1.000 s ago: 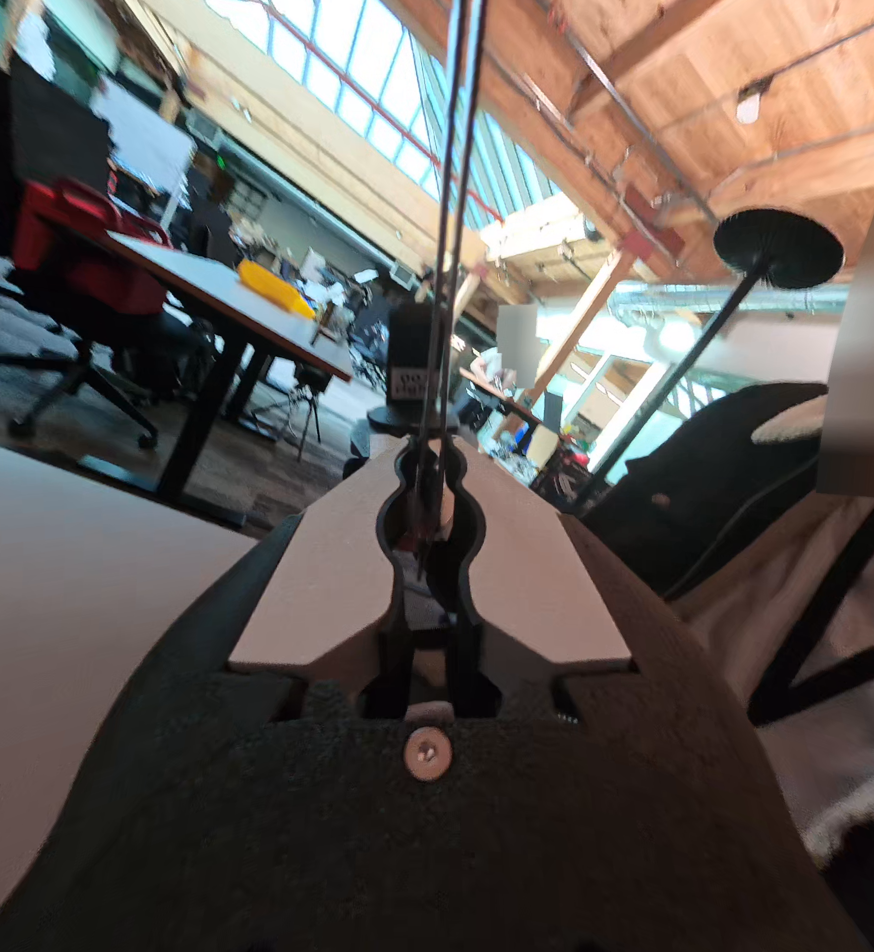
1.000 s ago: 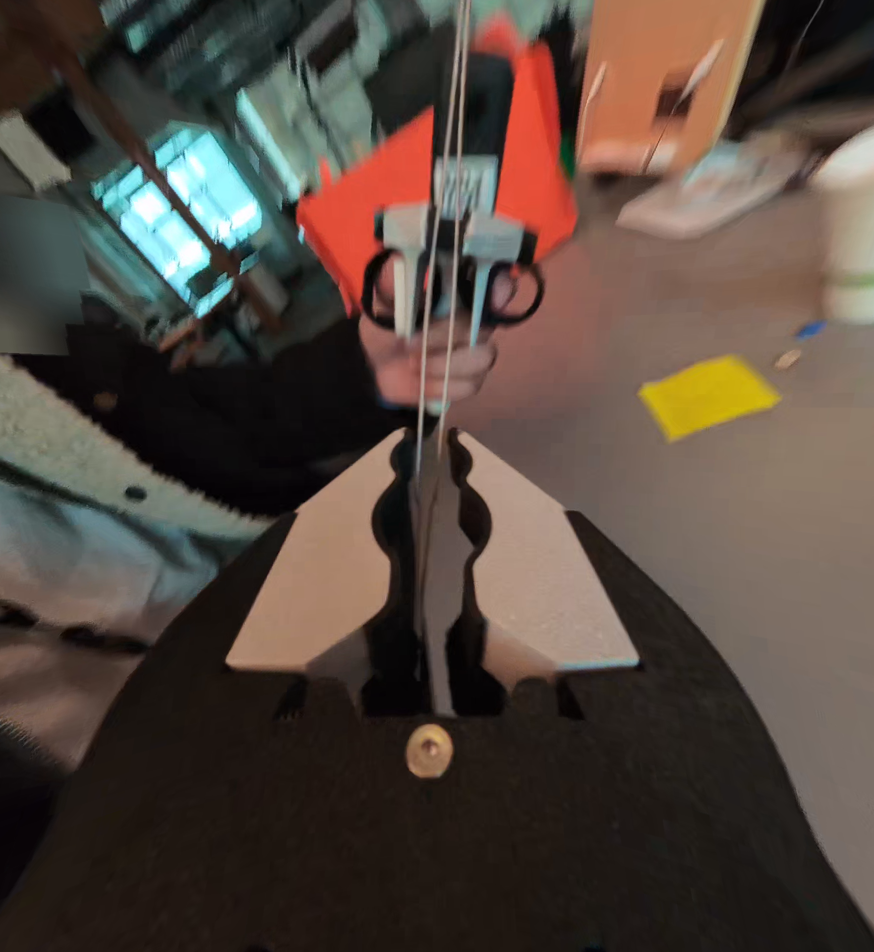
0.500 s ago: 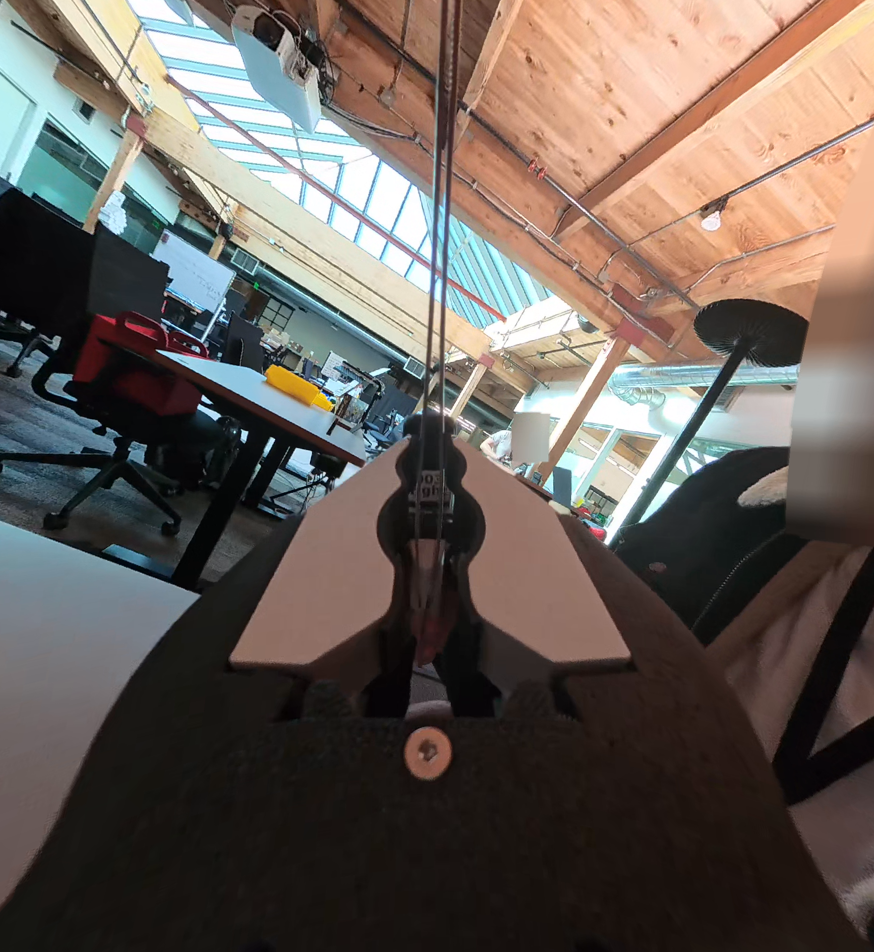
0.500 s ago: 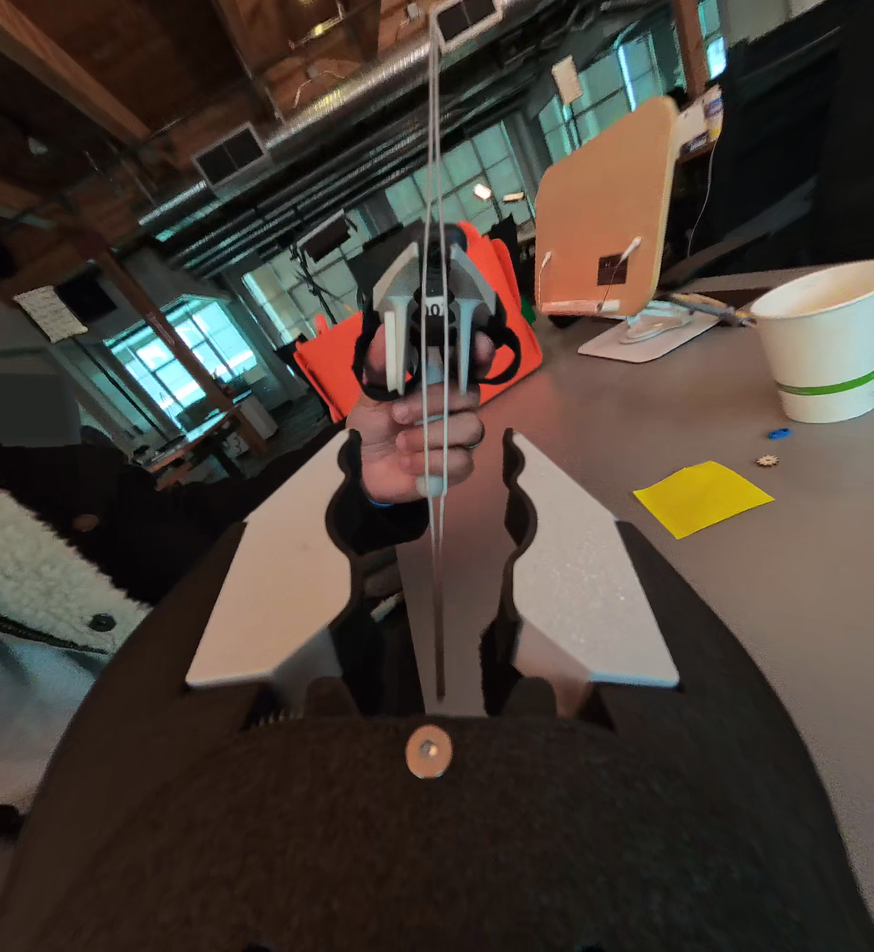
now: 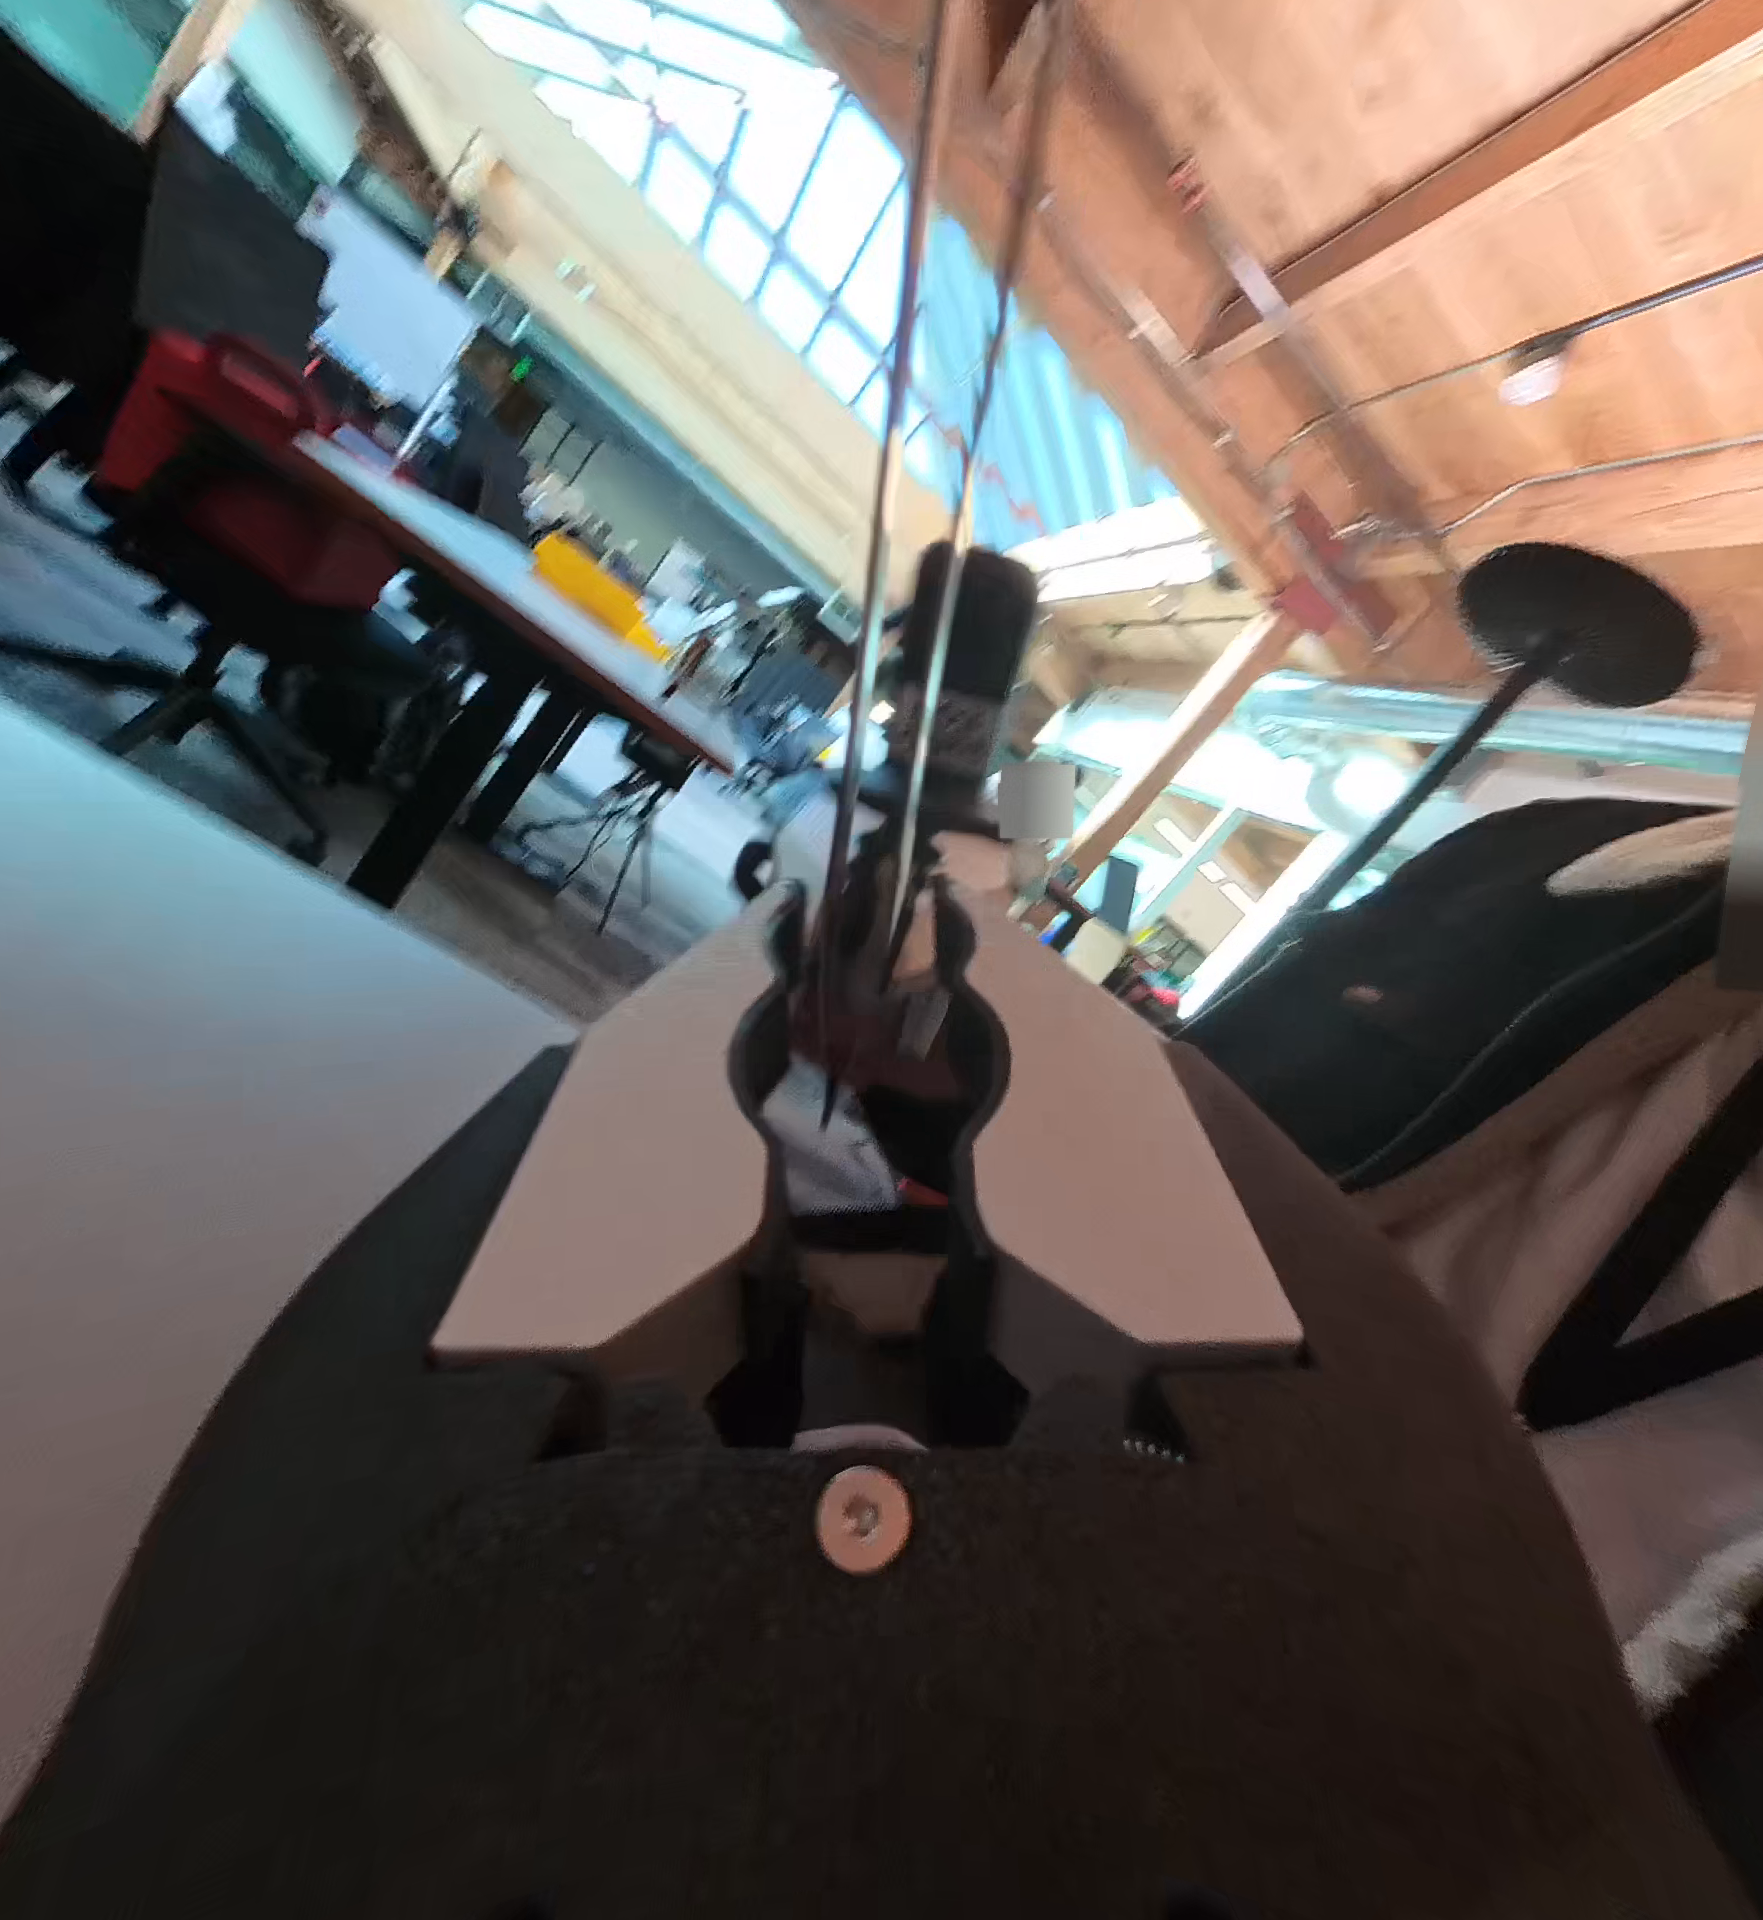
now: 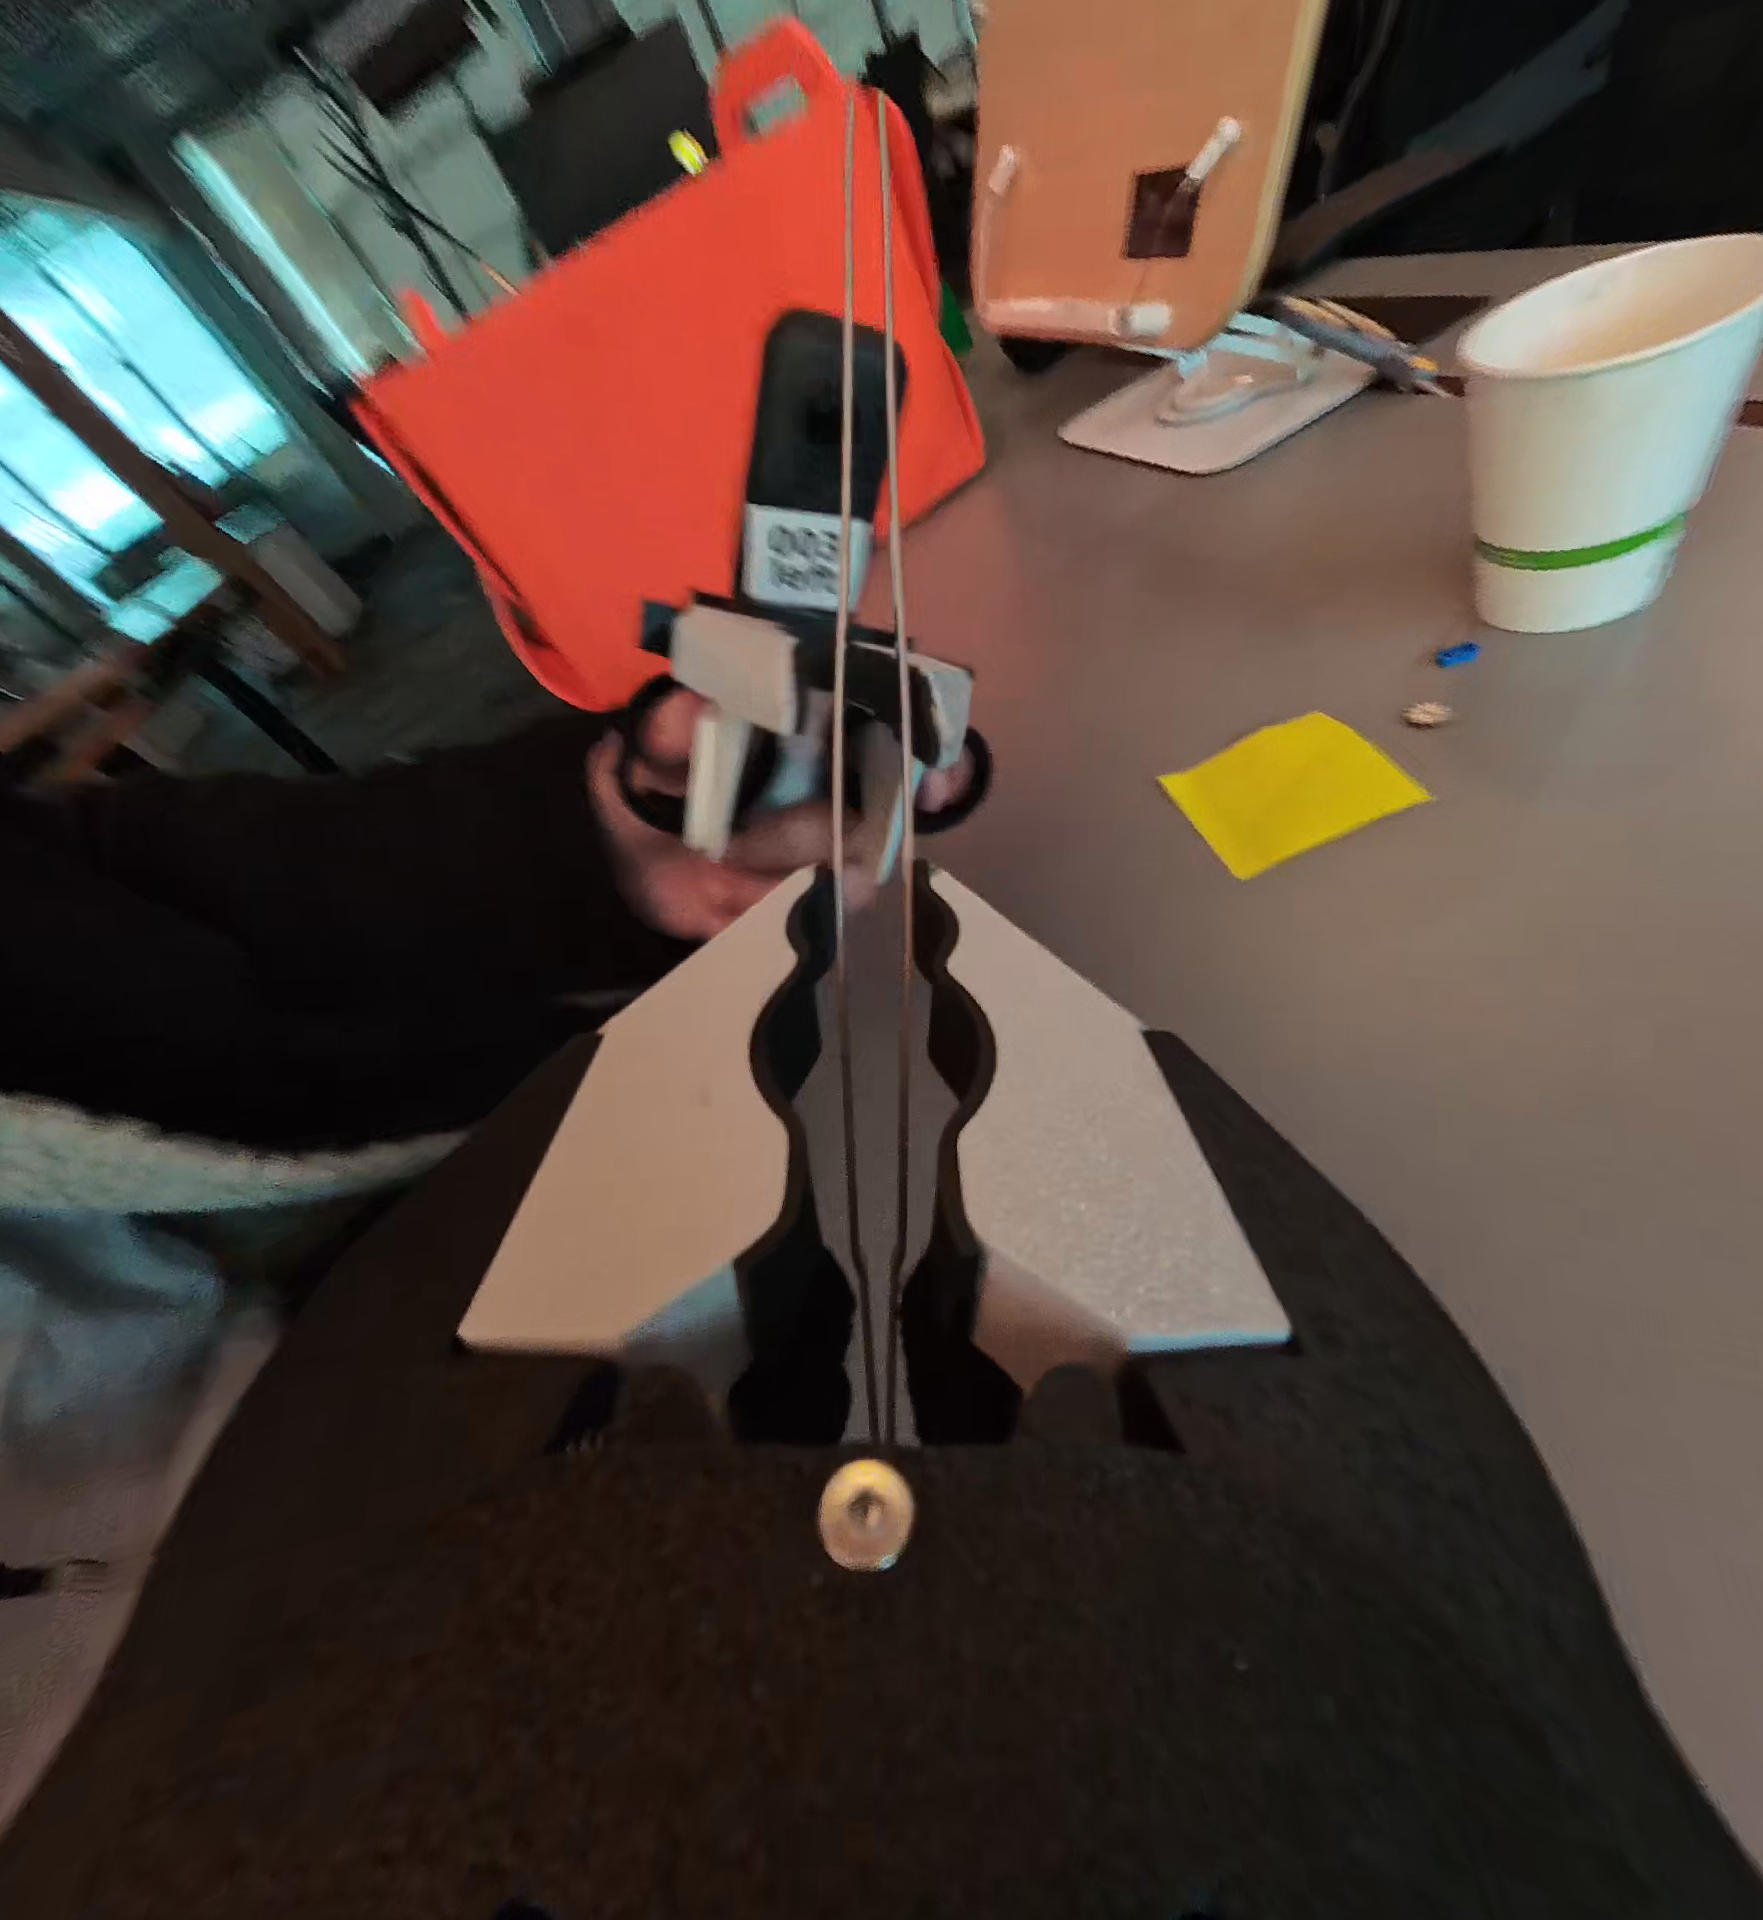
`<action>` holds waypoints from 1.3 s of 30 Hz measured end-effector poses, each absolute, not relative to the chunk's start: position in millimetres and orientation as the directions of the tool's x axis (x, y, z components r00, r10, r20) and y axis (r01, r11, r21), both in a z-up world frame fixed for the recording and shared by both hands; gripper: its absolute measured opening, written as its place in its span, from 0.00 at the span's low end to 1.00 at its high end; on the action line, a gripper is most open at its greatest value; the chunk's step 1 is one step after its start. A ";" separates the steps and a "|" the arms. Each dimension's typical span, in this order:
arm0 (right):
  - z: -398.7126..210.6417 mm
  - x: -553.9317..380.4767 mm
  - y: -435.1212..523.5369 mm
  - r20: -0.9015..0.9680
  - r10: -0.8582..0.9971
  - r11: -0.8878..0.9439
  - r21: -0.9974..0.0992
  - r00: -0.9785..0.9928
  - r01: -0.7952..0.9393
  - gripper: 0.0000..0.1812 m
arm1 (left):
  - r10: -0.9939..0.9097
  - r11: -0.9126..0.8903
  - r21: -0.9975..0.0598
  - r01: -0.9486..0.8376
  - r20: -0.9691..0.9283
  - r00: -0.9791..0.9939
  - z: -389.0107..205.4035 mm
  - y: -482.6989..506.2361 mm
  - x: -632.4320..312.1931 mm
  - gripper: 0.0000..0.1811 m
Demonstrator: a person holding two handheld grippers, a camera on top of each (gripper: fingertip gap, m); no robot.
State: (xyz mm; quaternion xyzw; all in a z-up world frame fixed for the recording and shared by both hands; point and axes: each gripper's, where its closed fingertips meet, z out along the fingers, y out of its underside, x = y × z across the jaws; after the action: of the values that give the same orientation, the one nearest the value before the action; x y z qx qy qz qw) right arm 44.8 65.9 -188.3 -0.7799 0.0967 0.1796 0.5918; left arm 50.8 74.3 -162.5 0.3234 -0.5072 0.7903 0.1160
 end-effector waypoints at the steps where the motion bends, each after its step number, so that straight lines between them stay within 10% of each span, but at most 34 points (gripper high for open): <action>1: -194.6 52.5 61.6 -0.330 0.010 -0.319 -0.896 0.944 -0.310 0.07 | -0.195 -0.421 -0.730 -0.537 0.652 -0.733 -175.1 75.4 51.4 0.20; 7: -237.0 98.6 21.5 0.009 -0.175 -0.601 -0.793 0.985 -0.100 0.06 | -0.522 -0.182 -0.755 -0.630 0.617 -0.589 -227.5 90.5 9.9 0.24; 22: -315.1 114.1 2.3 0.040 -0.214 -0.822 -0.547 0.976 -0.158 0.06 | -0.738 -0.265 -0.809 -0.525 0.521 -0.430 -226.5 113.6 -81.0 0.23; 30: -311.1 88.4 24.8 0.064 -0.084 -0.805 -0.593 0.994 -0.030 0.07 | -0.861 -0.180 -0.807 -0.563 0.406 -0.307 -256.9 143.8 -58.7 0.25; 34: -265.4 38.8 52.0 0.116 0.103 -0.649 -0.745 0.988 0.155 0.07 | -0.664 -0.442 -0.672 -0.593 0.690 -0.287 -244.5 122.7 -29.3 0.48; 39: -241.7 0.4 65.7 0.231 0.187 -0.565 -0.769 0.955 0.297 0.06 | -0.383 -0.612 -0.490 -0.621 0.870 -0.310 -221.8 90.0 -5.6 0.43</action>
State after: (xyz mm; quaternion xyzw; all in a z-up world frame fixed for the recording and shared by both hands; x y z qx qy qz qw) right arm 0.4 65.7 -241.7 -0.8826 -0.1370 -0.0618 0.4455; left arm -5.6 90.0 -221.8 0.5811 -0.4319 0.6843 0.0868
